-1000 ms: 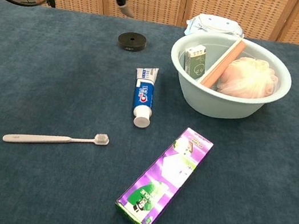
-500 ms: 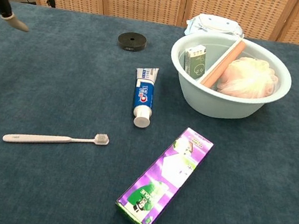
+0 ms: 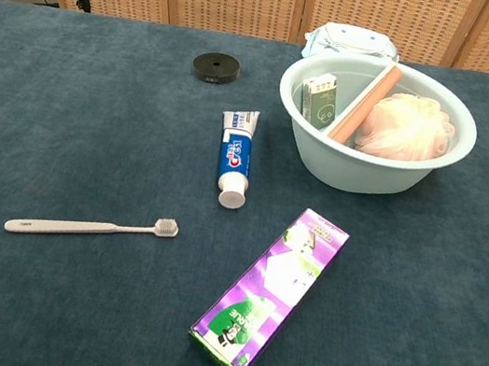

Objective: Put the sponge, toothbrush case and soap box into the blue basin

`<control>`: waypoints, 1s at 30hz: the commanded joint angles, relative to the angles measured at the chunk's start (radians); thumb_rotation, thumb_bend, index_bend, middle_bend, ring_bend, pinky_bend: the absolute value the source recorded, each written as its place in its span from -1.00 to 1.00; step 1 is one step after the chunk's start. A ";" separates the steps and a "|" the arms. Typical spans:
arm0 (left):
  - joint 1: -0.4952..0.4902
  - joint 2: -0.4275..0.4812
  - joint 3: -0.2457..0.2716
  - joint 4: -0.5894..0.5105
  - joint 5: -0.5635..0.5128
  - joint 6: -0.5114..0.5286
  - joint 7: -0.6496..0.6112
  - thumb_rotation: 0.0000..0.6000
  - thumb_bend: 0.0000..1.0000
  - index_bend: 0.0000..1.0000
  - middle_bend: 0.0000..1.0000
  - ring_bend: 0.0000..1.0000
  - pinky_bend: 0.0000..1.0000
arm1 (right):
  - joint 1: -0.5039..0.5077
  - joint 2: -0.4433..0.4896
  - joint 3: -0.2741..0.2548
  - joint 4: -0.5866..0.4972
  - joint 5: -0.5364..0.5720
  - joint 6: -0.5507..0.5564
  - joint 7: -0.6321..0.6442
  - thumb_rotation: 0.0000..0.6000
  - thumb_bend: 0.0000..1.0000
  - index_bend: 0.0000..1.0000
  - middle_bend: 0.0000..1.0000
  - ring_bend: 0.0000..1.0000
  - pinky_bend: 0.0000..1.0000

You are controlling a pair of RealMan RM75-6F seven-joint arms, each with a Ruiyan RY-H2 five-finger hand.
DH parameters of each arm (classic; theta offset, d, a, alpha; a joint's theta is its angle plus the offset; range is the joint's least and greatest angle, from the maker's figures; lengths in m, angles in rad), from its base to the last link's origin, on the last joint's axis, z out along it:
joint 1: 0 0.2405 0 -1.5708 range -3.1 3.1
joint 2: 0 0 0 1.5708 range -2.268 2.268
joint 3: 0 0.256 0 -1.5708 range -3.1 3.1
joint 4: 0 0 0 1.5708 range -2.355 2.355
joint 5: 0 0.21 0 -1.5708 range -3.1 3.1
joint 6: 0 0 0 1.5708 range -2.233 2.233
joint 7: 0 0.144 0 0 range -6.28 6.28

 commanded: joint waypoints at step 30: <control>0.270 -0.073 0.023 0.009 0.150 0.232 0.063 1.00 -0.53 -1.00 -1.00 -1.00 -1.00 | 0.012 -0.035 -0.027 0.009 0.000 -0.056 -0.061 1.00 -0.79 -1.00 -1.00 -1.00 -0.96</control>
